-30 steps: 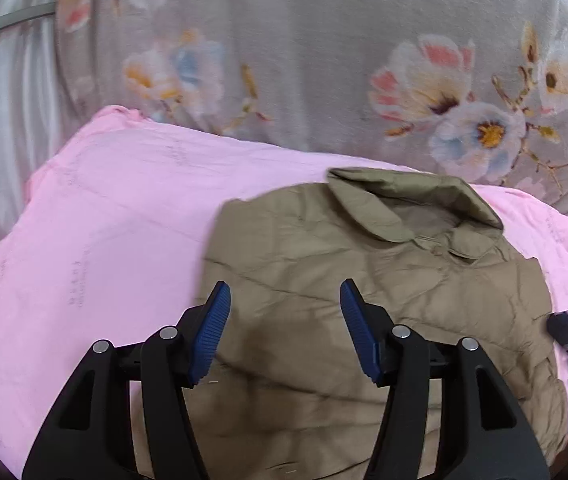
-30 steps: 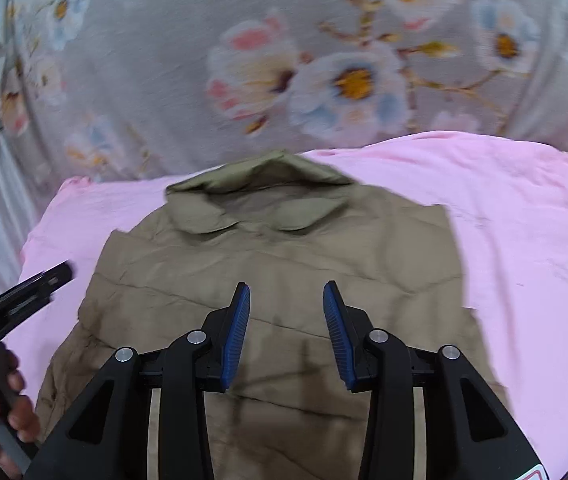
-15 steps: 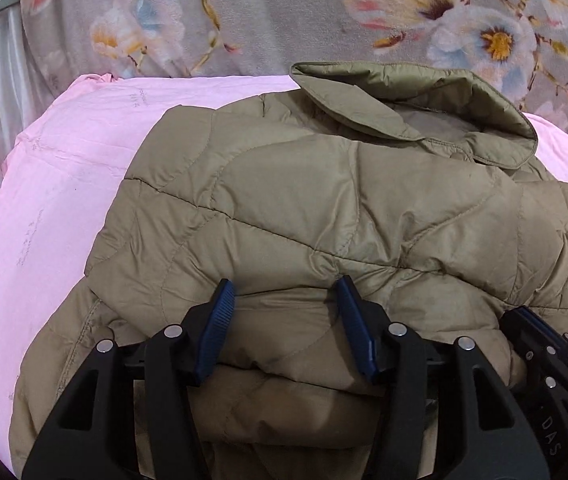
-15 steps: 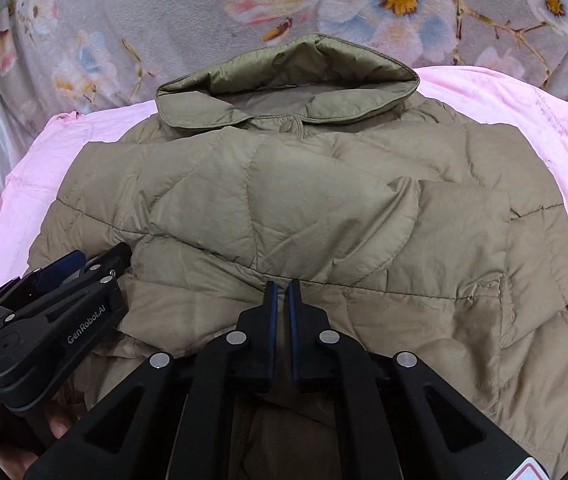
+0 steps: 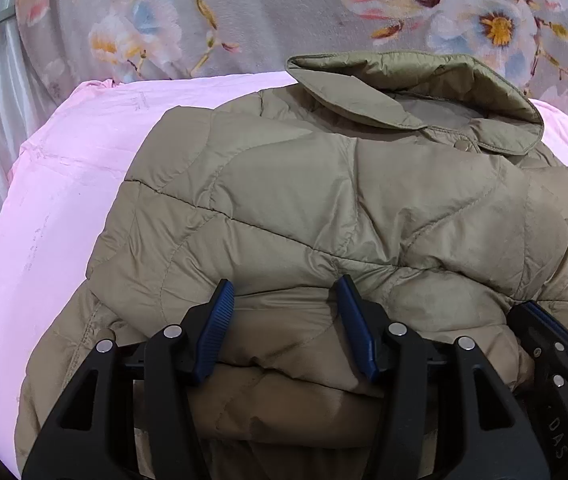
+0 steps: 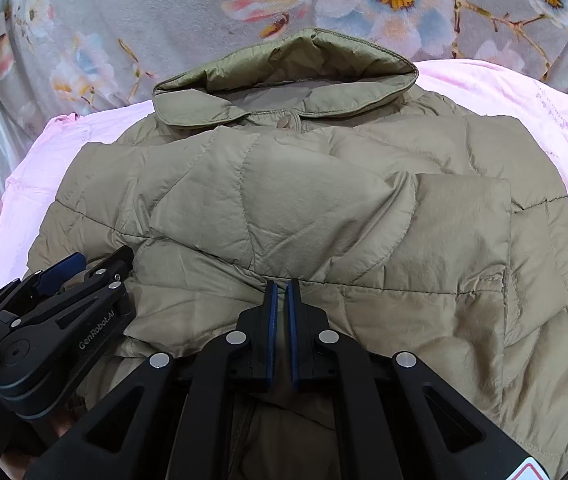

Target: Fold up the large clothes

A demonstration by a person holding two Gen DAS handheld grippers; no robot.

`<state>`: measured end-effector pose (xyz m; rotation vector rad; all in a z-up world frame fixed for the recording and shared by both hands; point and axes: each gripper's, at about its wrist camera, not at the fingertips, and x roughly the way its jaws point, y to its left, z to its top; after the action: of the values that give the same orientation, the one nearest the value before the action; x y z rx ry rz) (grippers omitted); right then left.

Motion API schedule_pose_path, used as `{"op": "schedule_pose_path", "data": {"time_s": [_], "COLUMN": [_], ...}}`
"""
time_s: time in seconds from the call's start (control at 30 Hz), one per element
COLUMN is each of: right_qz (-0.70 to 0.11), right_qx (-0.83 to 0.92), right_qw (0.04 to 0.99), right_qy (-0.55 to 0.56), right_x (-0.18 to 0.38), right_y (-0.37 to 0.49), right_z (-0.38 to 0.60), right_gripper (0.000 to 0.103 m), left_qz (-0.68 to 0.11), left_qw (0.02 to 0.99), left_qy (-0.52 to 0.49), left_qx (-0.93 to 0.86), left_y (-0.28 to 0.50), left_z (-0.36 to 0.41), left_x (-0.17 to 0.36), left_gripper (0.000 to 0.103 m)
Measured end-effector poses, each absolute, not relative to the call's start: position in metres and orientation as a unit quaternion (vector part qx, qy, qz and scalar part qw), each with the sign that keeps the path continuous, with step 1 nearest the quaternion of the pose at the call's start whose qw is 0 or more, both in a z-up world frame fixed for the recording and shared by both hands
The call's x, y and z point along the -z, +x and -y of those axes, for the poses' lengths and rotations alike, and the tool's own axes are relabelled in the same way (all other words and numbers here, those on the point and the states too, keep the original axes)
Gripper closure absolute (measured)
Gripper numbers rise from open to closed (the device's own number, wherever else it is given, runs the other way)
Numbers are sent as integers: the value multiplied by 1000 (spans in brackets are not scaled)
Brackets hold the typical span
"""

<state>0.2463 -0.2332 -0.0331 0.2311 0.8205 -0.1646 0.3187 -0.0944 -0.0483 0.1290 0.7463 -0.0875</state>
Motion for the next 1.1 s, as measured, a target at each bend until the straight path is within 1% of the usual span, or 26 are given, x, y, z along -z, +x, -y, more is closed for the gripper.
{"op": "schedule_pose_path", "data": {"time_s": [0.17,0.23,0.27,0.3,0.37,0.4,0.43,0.57,0.67,0.77,0.8,0.83,0.87,0.9,0.93,0.97,1.0,1.03,1.07,1.1], "right_qz": [-394,-397,-399,-393,-365,-348,-339,-325,-322,-332,-335,-338,-341,-340,-339,-339,-341,-340,-331,-322], "right_qx": [69,58,56,56,62,70,72,49,61,55,53,51,49,47,45,36,27,25,23,22], "right_qw": [907,903,900,900,910,914,915,896,890,876,871,867,863,863,865,868,871,875,884,892], "right_qy": [133,155,168,177,188,195,206,297,317,345,355,363,369,371,367,360,352,342,329,317], "right_x": [32,28,22,13,-6,-18,-26,-34,-25,-4,3,11,20,25,29,30,31,29,24,20], "right_y": [245,239,234,228,218,216,219,254,280,310,317,323,330,334,339,344,347,348,344,340], "right_z": [239,246,251,257,268,278,287,334,353,368,372,374,376,376,375,372,369,366,363,361], "right_gripper": [99,97,90,85,62,58,57,58,58,58,58,58,58,60,69,88,93,95,98,98], "left_qz": [-362,-366,-370,-367,-356,-356,-362,-392,-407,-418,-421,-426,-431,-438,-444,-450,-452,-448,-440,-434], "left_qw": [929,928,926,927,931,931,927,903,893,888,886,885,882,877,874,869,869,873,879,884], "left_qy": [53,41,40,35,2,-16,-47,-131,-144,-146,-146,-148,-153,-157,-159,-161,-155,-145,-129,-116], "left_qx": [46,59,62,64,73,78,89,121,124,125,125,118,118,119,122,127,130,128,128,130], "left_y": [319,315,312,310,311,315,326,375,409,433,440,449,454,460,463,466,466,464,461,457], "left_z": [91,83,77,71,58,54,50,54,74,92,97,100,102,102,103,103,105,105,107,107], "left_x": [47,41,35,26,6,-3,-16,-41,-43,-34,-30,-22,-16,-9,-4,2,8,10,10,10], "left_gripper": [50,41,39,38,37,33,31,31,31,31,34,41,45,57,73,80,89,93,94,97]}}
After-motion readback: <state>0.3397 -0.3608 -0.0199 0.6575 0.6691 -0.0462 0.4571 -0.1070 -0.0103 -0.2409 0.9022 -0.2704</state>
